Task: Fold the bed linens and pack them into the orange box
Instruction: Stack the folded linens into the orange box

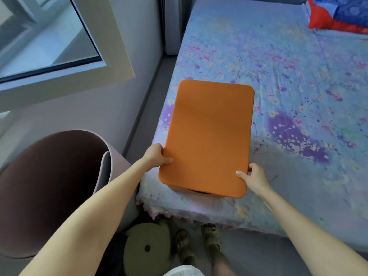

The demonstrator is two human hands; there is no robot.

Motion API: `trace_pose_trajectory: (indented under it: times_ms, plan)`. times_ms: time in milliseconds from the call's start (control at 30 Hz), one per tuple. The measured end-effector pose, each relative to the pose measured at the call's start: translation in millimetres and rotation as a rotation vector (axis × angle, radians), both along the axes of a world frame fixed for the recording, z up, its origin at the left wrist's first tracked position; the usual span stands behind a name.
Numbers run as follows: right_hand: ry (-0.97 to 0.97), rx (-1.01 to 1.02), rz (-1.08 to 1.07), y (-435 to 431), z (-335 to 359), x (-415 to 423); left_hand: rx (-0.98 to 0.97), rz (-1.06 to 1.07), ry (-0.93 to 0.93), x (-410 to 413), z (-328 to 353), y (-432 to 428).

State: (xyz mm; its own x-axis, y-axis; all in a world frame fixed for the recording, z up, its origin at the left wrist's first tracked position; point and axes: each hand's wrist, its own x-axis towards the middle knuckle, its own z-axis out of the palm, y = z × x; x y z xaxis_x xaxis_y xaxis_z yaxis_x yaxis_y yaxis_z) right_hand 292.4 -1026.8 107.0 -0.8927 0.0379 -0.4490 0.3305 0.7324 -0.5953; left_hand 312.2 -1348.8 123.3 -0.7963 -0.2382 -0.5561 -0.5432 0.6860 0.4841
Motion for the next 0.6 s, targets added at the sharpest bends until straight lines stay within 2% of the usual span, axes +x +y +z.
trace_pose_trajectory:
  times_ms: [233,400,600]
  plan:
    - [-0.006,0.024,-0.096,2,-11,6,-0.054,-0.032,0.007,-5,-8,0]
    - [0.051,-0.012,-0.217,-3,-17,14,-0.062,0.001,0.034,-4,-14,2]
    - [0.005,-0.108,-0.302,0,-21,1,-0.027,0.070,0.025,-11,-23,-1]
